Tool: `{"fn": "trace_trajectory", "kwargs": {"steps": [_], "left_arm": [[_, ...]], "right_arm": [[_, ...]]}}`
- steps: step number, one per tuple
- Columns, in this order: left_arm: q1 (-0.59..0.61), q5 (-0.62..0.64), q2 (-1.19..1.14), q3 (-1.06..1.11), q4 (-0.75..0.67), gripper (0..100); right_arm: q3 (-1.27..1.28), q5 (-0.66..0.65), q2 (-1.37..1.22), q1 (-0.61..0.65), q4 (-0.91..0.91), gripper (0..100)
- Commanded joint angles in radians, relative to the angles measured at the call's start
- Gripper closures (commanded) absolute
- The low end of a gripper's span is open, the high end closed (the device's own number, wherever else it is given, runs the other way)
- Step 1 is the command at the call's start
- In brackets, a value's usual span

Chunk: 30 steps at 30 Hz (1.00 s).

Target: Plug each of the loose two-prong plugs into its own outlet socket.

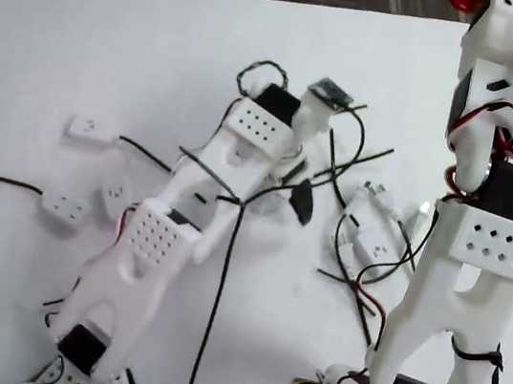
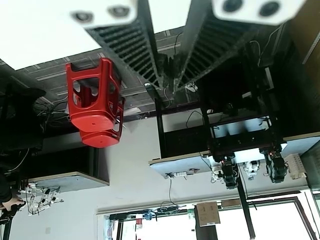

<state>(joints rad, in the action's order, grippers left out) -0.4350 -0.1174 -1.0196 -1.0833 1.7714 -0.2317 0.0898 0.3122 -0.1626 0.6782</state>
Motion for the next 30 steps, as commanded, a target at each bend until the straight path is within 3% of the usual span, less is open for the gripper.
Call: {"fn": "trace_trajectory", "kwargs": {"steps": [1,6,12,18,22,26,30], "left_arm": [[-0.005,-0.02,-0.027,-0.017,-0.002,60],[-0.008,-0.02,-0.041,-0.018,-0.006,64],[-0.005,-0.02,-0.042,-0.018,-0.048,92],[-0.008,-0.014,-0.038,-0.021,-0.101,95],[-0.007,-0.012,-0.038,-0.172,-0.176,98],[-0.015,-0.021,-0.056,-0.397,-0.324,98],[-0.01,-0.021,-0.136,-0.468,-0.623,98]], "right_arm": [[-0.034,0.003,0.002,-0.001,-0.002,98.1],[-0.034,0.003,0.002,-0.001,-0.002,98.1],[-0.034,0.003,0.002,-0.004,-0.004,98.1],[-0.034,0.005,0.002,-0.004,-0.004,98.1],[-0.034,0.006,0.002,-0.002,-0.004,98.1],[-0.034,0.005,0.002,-0.005,-0.004,98.1],[-0.035,0.005,0.002,-0.007,-0.008,98.1]]}}
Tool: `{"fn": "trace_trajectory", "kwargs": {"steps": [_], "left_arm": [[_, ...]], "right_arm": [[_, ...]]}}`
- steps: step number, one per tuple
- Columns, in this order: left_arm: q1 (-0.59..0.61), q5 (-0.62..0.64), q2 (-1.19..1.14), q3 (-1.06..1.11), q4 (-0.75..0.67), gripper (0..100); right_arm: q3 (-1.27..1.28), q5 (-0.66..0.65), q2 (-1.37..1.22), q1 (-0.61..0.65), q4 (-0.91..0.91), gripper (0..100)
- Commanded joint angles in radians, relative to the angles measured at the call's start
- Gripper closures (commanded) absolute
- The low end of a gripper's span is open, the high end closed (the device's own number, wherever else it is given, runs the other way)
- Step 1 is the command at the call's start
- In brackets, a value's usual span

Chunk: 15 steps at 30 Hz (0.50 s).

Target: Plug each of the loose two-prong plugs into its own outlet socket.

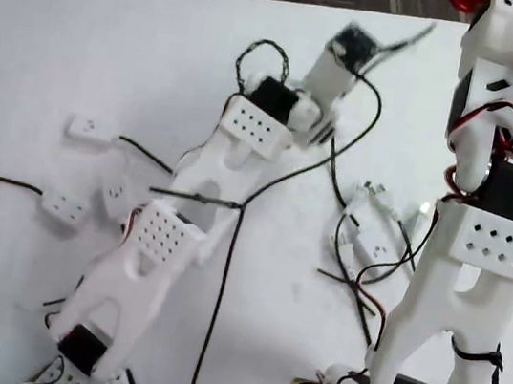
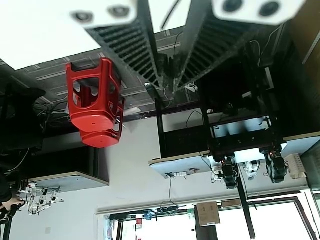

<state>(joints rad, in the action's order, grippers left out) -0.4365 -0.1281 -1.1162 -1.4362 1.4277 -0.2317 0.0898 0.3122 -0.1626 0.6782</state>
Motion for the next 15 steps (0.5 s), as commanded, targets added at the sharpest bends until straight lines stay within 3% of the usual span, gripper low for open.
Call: {"fn": "trace_trajectory", "kwargs": {"steps": [1,8,13,15], "left_arm": [[-0.008,-0.011,-0.07,-0.117,-0.356,98],[0.036,-0.002,-0.268,-0.123,-0.779,98],[0.054,-0.017,-0.332,-0.123,-0.865,97],[0.048,-0.078,-0.335,-0.121,-0.861,94]], "right_arm": [[-0.034,0.005,0.002,-0.007,-0.015,98.1],[-0.034,0.005,0.005,-0.03,-0.018,98.1],[-0.034,0.011,0.012,-0.059,-0.018,98.1],[-0.034,0.009,0.012,-0.056,-0.018,98.1]]}}
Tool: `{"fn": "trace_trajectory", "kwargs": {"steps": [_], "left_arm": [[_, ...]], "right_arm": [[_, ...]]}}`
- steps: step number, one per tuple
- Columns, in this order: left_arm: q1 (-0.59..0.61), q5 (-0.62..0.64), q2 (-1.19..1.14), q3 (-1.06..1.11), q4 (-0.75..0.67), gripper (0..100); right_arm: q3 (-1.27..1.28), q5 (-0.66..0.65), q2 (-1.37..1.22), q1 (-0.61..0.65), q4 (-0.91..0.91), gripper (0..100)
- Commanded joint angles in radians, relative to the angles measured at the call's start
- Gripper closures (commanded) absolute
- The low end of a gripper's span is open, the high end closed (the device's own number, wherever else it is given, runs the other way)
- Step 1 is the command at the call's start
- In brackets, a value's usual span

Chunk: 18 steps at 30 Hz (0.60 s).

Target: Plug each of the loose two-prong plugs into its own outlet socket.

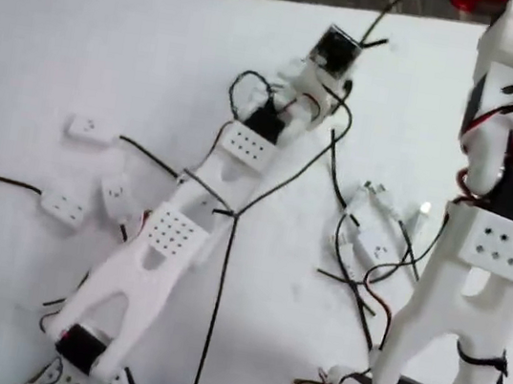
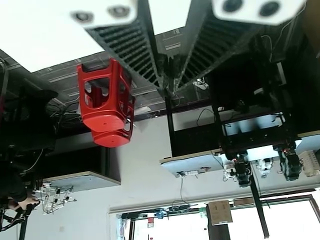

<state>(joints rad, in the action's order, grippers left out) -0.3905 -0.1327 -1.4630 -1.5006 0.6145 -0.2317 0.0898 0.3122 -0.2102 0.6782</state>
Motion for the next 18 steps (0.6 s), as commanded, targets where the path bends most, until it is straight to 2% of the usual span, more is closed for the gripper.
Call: {"fn": "trace_trajectory", "kwargs": {"steps": [1,4,12,18], "left_arm": [[-0.005,-0.101,0.01,-0.052,-0.046,90],[-0.015,-0.121,0.007,-0.052,-0.014,82],[-0.024,-0.009,0.015,-0.109,0.008,75],[-0.041,-0.018,0.11,-0.169,0.233,75]], "right_arm": [[-0.034,0.009,0.012,-0.008,-0.016,98.1],[-0.034,0.006,0.012,-0.007,-0.013,98.1],[-0.034,0.005,0.012,-0.007,-0.013,98.1],[-0.034,0.005,0.012,-0.008,-0.015,98.1]]}}
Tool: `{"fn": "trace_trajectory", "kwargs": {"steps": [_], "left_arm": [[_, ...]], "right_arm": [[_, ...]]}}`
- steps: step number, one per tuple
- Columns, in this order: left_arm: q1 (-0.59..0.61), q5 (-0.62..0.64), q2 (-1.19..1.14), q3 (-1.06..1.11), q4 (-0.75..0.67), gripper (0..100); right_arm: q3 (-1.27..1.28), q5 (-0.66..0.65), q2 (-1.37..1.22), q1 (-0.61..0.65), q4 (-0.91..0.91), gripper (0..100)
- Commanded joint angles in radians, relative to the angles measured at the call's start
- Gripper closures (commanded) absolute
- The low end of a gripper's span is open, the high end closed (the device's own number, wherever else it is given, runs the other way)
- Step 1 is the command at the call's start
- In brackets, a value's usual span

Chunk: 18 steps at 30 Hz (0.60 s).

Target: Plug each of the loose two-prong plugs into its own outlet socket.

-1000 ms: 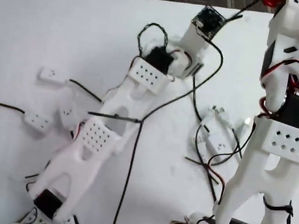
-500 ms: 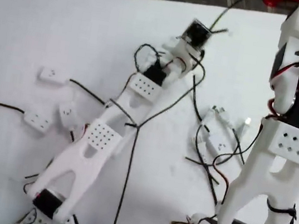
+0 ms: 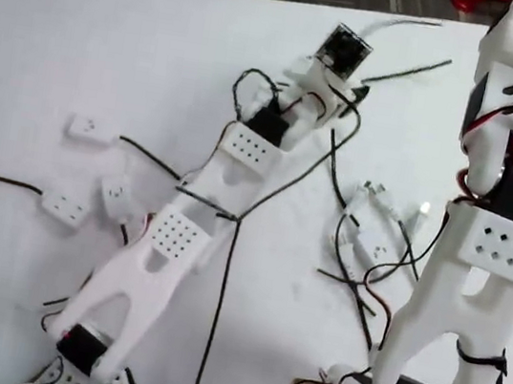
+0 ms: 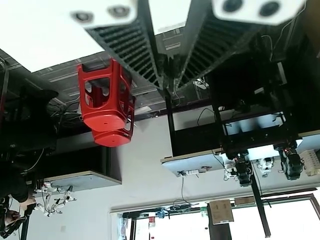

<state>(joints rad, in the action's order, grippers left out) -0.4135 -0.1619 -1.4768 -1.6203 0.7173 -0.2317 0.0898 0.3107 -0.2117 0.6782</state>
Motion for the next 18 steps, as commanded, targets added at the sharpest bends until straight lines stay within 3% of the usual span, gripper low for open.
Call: {"fn": "trace_trajectory", "kwargs": {"steps": [1,18], "left_arm": [[-0.018,0.011,0.154,-0.049,0.175,75],[-0.013,0.011,0.671,-0.049,0.979,75]], "right_arm": [[-0.034,0.005,0.013,-0.007,-0.016,98.1],[-0.038,0.005,0.013,-0.013,-0.016,98.1]]}}
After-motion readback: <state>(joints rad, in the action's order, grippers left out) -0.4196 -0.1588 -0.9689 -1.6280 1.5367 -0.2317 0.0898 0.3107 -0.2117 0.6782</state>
